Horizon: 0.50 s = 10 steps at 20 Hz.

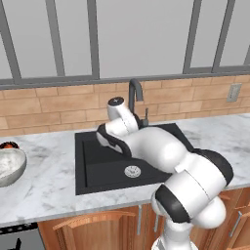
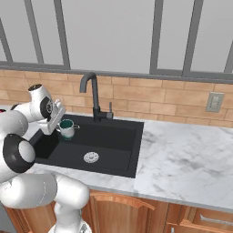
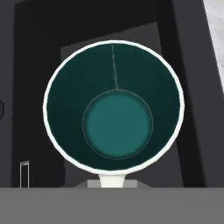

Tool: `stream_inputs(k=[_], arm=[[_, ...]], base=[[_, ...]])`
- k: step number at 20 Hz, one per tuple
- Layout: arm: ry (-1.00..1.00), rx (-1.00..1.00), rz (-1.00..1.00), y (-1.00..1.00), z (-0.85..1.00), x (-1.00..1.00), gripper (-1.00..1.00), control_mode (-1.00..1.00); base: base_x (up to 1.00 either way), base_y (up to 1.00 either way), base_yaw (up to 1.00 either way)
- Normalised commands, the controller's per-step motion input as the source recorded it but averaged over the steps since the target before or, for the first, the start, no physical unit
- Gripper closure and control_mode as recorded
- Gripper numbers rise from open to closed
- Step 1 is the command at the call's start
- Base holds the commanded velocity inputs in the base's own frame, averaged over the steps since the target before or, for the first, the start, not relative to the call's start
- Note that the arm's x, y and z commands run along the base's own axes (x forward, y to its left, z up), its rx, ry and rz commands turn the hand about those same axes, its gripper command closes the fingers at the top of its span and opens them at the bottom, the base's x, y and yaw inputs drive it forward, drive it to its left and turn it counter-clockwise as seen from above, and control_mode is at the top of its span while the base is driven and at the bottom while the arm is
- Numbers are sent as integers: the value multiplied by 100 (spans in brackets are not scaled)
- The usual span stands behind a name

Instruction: Pick the mug and place it in the sink. Pick the bowl and place it in the open cabinet and then close the cabinet.

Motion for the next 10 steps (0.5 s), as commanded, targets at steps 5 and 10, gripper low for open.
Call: stream_inputs(k=[5,10], arm=[[0,9,0,-2,-23,5,100,-100],[0,0,0,0,-24,1,100,-100]], base=[[0,0,0],[0,0,0]])
